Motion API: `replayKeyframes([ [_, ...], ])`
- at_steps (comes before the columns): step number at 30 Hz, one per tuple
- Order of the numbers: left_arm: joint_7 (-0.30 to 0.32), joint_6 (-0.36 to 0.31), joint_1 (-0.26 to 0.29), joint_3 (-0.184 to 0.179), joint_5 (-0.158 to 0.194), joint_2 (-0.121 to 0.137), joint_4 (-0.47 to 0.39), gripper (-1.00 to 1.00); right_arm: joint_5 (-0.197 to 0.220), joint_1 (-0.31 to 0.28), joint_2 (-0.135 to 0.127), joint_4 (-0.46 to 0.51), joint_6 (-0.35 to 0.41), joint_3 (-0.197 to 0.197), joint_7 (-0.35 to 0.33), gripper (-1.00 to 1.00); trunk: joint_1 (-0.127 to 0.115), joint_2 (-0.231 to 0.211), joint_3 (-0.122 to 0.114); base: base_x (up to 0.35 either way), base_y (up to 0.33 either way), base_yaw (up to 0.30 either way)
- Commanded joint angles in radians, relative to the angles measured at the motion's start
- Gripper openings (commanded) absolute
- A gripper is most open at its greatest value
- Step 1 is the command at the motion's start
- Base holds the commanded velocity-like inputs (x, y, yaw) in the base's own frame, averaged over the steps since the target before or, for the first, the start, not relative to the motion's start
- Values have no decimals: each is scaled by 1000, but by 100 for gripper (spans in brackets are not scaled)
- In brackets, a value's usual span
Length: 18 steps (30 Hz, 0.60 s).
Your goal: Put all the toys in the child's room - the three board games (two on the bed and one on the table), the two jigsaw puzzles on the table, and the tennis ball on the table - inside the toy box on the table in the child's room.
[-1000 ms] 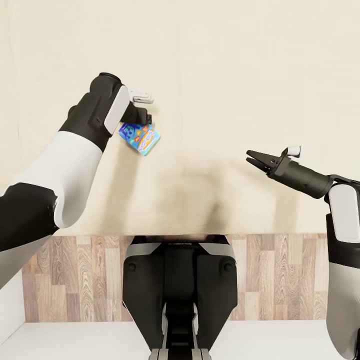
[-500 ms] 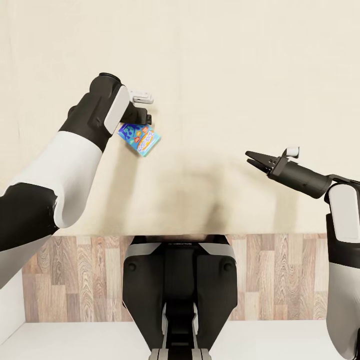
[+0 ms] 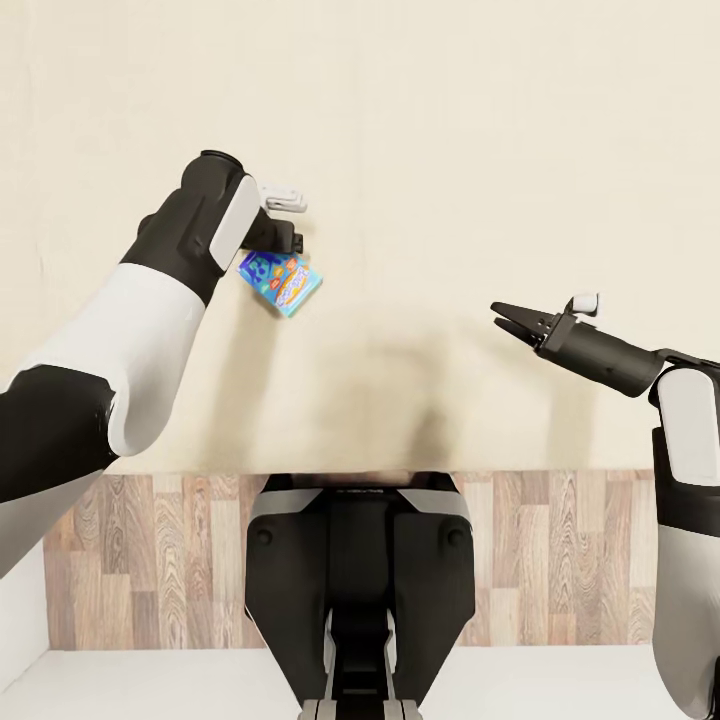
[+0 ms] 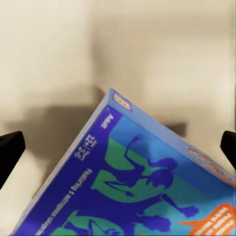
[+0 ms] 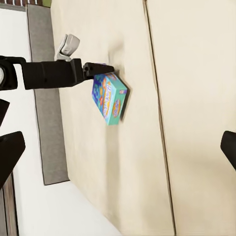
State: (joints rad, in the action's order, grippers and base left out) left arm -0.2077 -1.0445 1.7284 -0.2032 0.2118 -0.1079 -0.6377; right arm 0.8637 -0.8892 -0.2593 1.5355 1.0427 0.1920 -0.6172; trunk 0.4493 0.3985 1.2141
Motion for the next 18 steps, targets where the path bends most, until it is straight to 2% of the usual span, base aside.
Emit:
replayKeyframes([
  [1,-9,-3,0,-4,11,1,0,100,-6,-1,0,0,5,1,-7,100,1,2,-1,0,0,0],
  [18,-10,-3,0,-4,11,1,0,100,-6,-1,0,0,5,1,-6,100,1,2,-28,0,0,0],
])
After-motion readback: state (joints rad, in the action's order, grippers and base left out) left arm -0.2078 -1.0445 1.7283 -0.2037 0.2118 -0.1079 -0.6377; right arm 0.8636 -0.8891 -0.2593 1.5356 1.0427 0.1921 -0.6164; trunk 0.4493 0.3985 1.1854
